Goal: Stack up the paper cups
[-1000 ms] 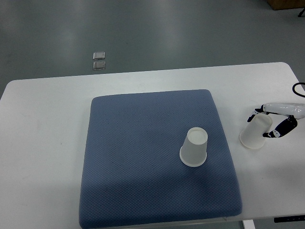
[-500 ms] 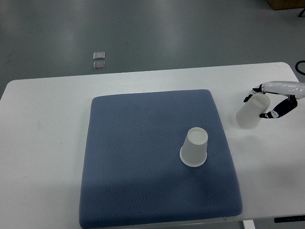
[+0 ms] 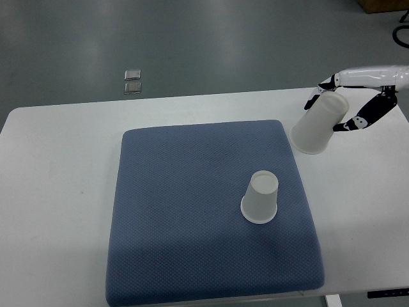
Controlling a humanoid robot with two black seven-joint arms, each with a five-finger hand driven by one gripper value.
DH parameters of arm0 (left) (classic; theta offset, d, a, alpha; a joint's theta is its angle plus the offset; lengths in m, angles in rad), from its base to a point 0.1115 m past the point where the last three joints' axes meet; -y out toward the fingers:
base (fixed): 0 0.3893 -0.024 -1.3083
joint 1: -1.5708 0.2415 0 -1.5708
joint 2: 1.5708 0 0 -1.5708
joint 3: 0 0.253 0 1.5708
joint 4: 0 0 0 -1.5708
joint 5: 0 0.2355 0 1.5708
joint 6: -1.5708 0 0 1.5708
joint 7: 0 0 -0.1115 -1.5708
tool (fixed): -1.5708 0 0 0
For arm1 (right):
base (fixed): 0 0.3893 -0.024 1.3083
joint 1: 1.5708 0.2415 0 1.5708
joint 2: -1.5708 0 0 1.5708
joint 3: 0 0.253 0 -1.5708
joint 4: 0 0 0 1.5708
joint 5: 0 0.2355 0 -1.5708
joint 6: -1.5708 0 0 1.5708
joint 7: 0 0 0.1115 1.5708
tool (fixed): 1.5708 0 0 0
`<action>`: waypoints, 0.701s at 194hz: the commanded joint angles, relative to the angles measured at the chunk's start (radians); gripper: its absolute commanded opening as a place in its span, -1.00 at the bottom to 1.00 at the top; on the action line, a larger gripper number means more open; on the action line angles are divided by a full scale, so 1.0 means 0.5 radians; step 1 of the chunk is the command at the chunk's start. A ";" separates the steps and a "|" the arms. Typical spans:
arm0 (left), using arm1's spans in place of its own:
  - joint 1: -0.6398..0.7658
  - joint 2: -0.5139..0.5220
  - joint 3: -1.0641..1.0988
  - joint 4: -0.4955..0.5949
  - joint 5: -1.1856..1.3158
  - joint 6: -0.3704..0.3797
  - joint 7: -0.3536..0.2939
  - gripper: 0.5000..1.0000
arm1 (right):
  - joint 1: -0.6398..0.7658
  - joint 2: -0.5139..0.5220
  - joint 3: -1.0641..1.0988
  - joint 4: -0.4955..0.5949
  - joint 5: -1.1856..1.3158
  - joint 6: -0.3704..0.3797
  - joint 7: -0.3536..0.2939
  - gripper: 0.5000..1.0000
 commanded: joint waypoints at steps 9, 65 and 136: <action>0.000 0.000 0.000 0.000 0.000 0.000 0.000 1.00 | 0.073 -0.033 0.003 0.216 0.006 0.059 0.000 -0.23; 0.000 0.000 0.000 0.000 0.000 0.000 0.000 1.00 | 0.058 0.010 0.000 0.308 0.006 0.068 -0.019 -0.22; 0.000 0.000 0.000 0.000 0.000 0.000 0.000 1.00 | -0.025 0.120 0.003 0.354 0.012 0.056 -0.105 -0.22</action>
